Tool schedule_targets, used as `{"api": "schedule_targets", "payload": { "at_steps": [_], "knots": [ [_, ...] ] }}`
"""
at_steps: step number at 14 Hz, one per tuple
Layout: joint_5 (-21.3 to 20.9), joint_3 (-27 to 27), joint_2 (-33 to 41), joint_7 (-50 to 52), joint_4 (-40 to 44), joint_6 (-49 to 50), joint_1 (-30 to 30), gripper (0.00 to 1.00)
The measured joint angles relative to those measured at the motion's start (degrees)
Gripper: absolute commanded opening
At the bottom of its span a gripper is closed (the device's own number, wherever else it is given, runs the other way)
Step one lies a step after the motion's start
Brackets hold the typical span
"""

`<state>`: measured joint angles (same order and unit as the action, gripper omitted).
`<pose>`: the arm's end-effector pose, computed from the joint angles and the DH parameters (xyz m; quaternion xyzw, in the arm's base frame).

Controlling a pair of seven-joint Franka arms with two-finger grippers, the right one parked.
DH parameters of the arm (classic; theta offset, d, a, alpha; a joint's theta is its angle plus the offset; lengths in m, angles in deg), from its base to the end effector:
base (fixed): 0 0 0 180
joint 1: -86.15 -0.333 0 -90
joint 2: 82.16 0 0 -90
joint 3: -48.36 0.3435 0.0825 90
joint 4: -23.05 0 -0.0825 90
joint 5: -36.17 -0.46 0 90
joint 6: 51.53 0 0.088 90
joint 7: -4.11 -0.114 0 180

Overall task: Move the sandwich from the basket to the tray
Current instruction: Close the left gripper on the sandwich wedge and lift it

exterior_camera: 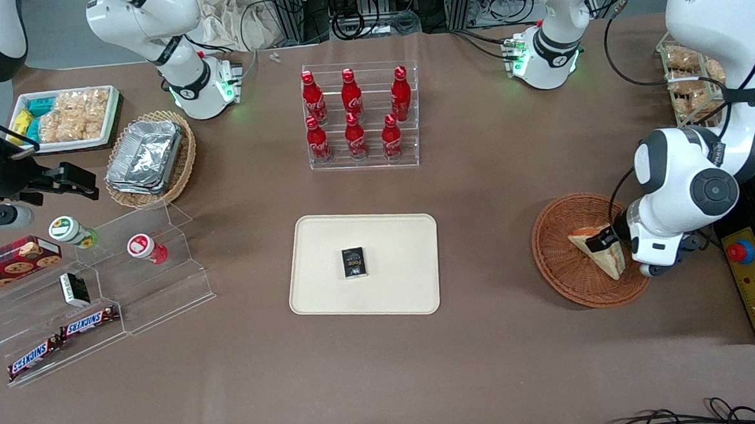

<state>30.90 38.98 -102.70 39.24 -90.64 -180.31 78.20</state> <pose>0.6621 -0.0117 0.2451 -0.9635 -0.2641 0.0404 0.0194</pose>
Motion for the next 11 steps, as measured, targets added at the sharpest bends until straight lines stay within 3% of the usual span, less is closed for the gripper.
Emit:
{"api": "schedule_targets", "payload": {
  "at_steps": [4, 6, 7, 8, 11],
  "knots": [
    [0.23, 0.03, -2.68, 1.34, -0.91, -4.14, -0.04, 0.95],
    [0.24, 0.01, -3.98, 1.83, -0.91, -5.74, -0.01, 0.53],
    [0.24, -0.03, -4.47, 1.97, -0.91, -6.67, 0.03, 0.24],
    [0.23, -0.09, -4.72, 2.04, -0.91, -7.12, 0.06, 0.02],
    [0.21, -0.36, -4.37, 1.99, -0.65, -7.36, 0.07, 0.00]
  ]
}}
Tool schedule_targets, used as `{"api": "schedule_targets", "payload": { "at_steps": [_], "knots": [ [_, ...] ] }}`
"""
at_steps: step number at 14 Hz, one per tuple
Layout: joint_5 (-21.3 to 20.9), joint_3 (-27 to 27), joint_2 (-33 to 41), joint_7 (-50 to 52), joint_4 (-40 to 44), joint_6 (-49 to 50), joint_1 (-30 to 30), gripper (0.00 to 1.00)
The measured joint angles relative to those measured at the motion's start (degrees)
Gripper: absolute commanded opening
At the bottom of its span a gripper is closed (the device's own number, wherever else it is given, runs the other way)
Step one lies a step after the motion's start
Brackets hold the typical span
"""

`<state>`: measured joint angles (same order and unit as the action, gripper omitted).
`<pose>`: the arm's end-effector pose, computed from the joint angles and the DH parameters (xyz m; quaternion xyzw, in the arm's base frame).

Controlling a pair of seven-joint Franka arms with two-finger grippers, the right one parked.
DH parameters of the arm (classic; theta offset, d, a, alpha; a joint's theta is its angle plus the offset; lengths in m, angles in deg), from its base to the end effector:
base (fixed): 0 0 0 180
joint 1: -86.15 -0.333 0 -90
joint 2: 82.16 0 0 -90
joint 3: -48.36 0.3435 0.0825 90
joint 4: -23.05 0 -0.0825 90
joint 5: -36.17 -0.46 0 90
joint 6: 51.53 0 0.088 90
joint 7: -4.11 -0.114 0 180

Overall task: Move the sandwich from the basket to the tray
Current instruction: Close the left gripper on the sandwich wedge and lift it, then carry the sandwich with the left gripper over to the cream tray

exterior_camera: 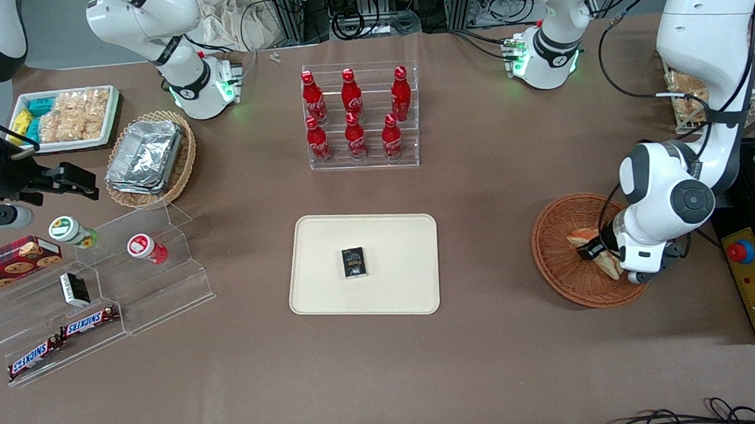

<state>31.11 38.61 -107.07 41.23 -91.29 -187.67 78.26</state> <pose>0.6645 -0.0193 0.2005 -0.9602 -0.2783 0.0238 0.0020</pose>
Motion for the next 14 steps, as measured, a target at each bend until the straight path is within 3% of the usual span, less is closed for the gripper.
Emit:
{"api": "schedule_targets", "payload": {
  "at_steps": [4, 6, 9, 11, 14],
  "knots": [
    [0.00, -0.74, 1.10, -0.06, 1.15, 3.40, 0.01, 0.00],
    [0.00, -1.88, 2.59, -0.23, 5.78, 13.40, -0.05, 0.00],
    [0.00, -7.38, 3.78, -0.22, 20.23, 32.56, 0.34, 0.00],
    [0.00, -9.93, 3.16, -0.19, 28.41, 39.96, 3.15, 0.00],
    [-0.20, -10.47, 0.27, -0.21, 32.87, 41.03, 12.93, 0.00]
  ]
}}
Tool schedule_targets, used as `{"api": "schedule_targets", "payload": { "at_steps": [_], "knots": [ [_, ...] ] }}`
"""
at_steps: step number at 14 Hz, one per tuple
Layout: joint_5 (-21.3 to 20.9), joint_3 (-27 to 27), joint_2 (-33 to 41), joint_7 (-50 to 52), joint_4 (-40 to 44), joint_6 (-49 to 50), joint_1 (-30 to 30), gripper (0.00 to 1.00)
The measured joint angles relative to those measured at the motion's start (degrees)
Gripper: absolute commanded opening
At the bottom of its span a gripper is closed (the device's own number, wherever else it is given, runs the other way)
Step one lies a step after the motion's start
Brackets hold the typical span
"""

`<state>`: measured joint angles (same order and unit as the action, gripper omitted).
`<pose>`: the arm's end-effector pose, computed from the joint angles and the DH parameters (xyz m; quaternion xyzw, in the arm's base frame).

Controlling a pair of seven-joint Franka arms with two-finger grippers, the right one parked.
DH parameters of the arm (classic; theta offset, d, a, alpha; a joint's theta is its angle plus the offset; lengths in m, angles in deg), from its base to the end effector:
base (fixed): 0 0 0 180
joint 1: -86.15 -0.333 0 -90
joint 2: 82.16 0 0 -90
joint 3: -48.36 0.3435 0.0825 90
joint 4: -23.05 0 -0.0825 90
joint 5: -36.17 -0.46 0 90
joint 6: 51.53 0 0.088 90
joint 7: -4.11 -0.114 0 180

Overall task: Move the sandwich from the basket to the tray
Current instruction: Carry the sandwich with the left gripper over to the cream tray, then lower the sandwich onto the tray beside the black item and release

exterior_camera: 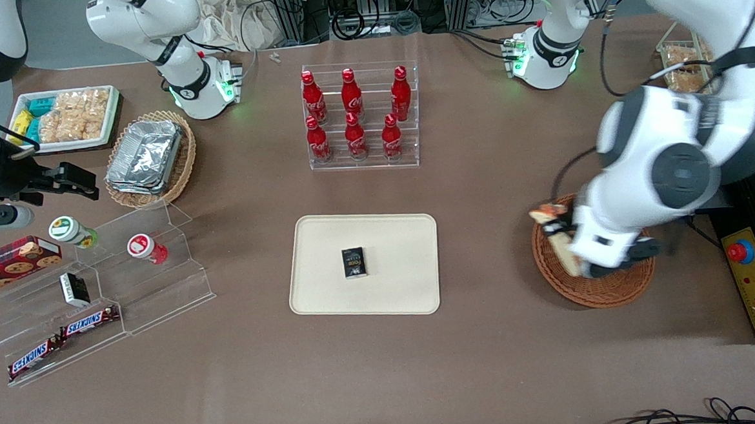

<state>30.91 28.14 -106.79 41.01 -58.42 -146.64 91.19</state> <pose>0.6938 -0.2733 0.4493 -0.9910 -0.1019 0.0853 0.0187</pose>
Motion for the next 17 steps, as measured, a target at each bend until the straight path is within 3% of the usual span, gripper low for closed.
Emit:
{"api": "schedule_targets", "payload": {
  "at_steps": [5, 9, 12, 13, 14, 15, 17],
  "knots": [
    [-0.51, -0.14, -12.41, 0.64, 6.89, -9.42, 13.96, 0.00],
    [-4.27, -0.01, -22.28, 0.58, 7.75, -22.65, 17.25, 0.00],
    [-7.16, 0.01, -27.35, 0.34, 8.69, -27.22, 17.34, 0.00],
    [-7.21, 0.01, -27.99, 0.17, 8.97, -27.80, 17.34, 0.13],
    [-7.21, -0.01, -28.13, 0.05, 9.14, -27.87, 17.35, 0.72],
    [-7.24, -0.02, -28.12, -0.05, 9.34, -27.87, 17.38, 1.00],
    [-7.38, -0.01, -28.13, -0.19, 9.61, -27.87, 17.39, 1.00]
  ]
}}
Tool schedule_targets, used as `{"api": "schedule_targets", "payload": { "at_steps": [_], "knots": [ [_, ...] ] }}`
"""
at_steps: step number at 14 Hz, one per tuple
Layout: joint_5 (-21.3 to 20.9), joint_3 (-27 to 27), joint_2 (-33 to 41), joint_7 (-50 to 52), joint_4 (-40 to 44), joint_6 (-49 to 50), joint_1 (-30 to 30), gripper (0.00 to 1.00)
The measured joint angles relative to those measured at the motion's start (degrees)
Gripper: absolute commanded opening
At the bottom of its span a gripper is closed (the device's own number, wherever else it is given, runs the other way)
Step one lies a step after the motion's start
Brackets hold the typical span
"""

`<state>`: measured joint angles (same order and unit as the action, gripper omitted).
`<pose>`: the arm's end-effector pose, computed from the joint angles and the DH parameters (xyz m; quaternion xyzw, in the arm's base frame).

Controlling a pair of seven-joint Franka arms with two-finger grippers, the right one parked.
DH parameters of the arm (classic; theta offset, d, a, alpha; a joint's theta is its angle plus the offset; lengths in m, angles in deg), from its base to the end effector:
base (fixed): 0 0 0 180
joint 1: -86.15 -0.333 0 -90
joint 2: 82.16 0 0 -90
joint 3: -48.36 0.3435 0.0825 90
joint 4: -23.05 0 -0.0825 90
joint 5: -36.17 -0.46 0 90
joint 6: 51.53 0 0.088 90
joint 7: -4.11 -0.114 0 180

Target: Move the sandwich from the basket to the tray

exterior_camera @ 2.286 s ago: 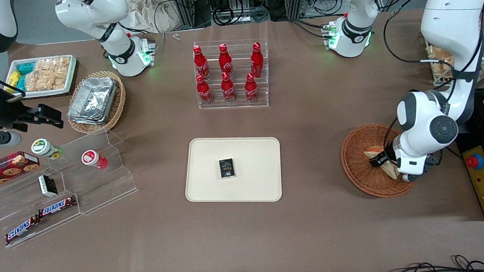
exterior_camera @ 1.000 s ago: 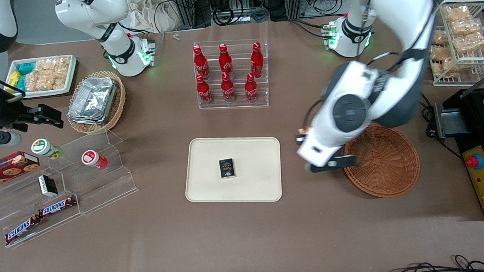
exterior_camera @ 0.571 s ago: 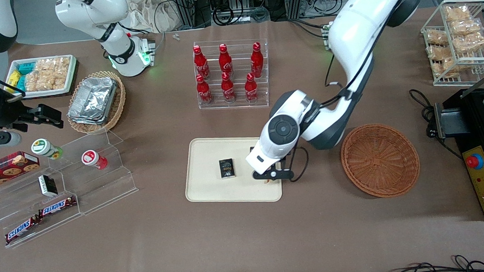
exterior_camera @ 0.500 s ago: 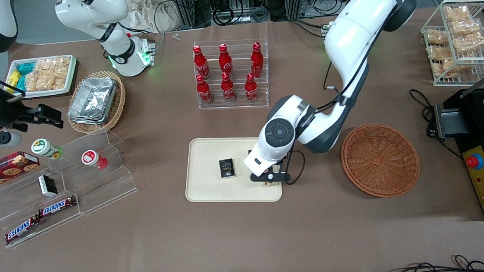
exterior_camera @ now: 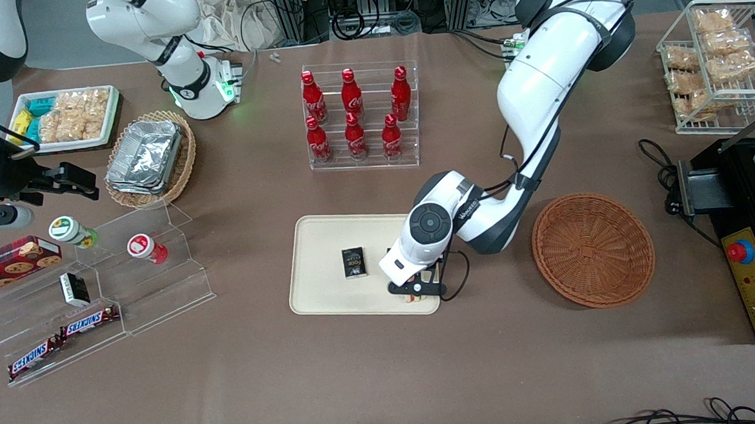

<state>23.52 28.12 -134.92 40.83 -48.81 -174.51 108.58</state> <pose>0.6706 -0.5048 0.1947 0.9979 -0.0442 -0.0196 0.0433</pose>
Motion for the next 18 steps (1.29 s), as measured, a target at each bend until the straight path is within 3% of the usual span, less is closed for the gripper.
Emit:
{"api": "schedule_targets", "payload": {
  "at_steps": [4, 7, 14, 18],
  "knots": [
    [0.00, 0.07, 1.14, 0.43, 1.47, 0.02, -0.45, 1.00],
    [0.00, 0.18, 5.93, 2.08, 0.45, 1.54, -2.23, 1.00],
    [0.56, 0.26, 28.05, 0.65, -9.16, 20.75, -12.60, 1.00],
    [7.30, 0.47, 45.06, -8.57, -22.80, 22.61, -21.20, 1.00]
  ]
}}
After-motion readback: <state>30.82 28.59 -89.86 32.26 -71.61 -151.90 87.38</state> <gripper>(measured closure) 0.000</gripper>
